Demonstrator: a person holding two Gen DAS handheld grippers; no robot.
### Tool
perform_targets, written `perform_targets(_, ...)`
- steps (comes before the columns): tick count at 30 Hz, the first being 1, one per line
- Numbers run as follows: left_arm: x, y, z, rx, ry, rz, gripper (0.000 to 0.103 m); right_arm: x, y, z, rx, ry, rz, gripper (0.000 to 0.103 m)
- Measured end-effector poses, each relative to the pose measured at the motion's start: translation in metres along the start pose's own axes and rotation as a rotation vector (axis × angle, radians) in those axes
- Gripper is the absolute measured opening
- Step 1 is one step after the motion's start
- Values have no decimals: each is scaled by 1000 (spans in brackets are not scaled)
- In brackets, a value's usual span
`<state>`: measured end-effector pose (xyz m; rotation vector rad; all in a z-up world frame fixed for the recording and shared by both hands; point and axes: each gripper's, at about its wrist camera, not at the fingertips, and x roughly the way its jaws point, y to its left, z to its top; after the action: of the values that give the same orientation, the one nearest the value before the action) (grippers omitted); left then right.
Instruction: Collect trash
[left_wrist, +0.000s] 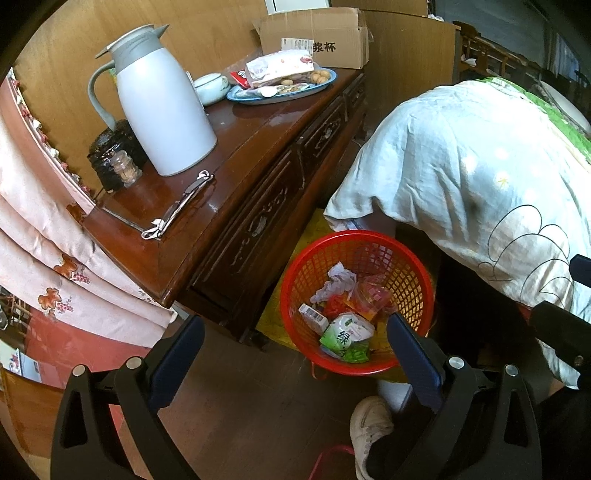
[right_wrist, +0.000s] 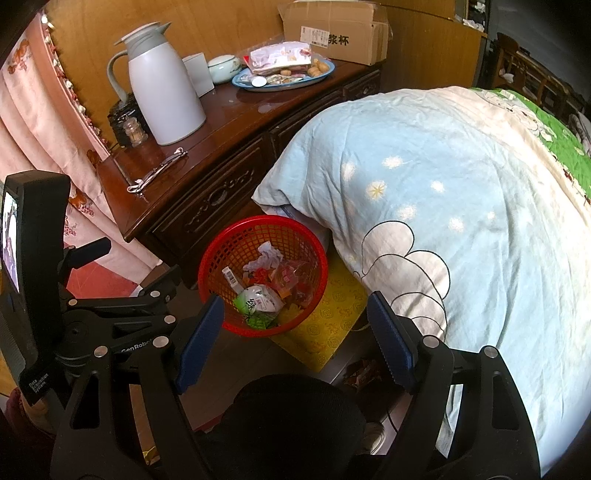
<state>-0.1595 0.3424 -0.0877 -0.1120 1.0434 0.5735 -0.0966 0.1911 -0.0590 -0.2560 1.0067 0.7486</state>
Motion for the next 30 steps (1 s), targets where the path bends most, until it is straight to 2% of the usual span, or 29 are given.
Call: perform_targets(30, -2, 0, 1, 2, -22, -22, 97, -2, -2, 1, 6, -3, -1, 77)
